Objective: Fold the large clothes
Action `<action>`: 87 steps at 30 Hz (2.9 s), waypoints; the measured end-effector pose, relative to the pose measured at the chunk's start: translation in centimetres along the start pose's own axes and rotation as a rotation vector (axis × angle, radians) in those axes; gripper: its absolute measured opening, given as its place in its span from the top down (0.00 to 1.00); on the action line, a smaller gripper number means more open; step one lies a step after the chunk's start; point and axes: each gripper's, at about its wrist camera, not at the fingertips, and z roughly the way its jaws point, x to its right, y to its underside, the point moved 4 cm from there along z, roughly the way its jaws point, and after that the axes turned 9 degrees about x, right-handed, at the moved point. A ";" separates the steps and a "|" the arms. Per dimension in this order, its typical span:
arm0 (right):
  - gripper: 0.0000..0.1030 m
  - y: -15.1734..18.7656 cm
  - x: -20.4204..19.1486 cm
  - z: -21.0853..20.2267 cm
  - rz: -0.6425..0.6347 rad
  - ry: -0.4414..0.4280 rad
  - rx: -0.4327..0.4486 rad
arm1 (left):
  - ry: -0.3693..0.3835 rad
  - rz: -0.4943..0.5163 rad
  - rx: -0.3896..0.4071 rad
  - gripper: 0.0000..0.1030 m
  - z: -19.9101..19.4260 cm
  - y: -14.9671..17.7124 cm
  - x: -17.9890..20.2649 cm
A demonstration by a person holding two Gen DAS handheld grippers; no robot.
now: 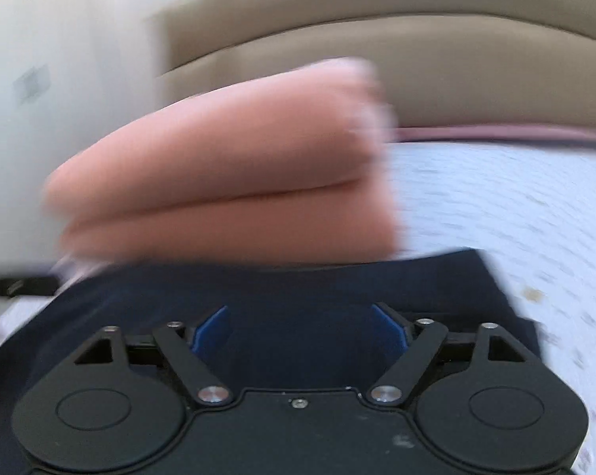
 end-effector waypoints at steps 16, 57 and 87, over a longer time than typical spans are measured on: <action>0.07 1.1 1.5 -6.9 -0.236 -0.112 -0.282 | 0.147 0.292 -0.225 0.03 -3.5 3.6 4.0; 0.01 2.4 -7.4 -11.0 -0.454 -0.075 -0.314 | -0.089 -0.367 -0.219 0.00 -8.7 7.2 -7.6; 0.02 7.7 -10.7 -7.2 -0.260 0.103 -0.337 | -0.069 -0.464 -0.095 0.73 -5.9 2.1 -0.7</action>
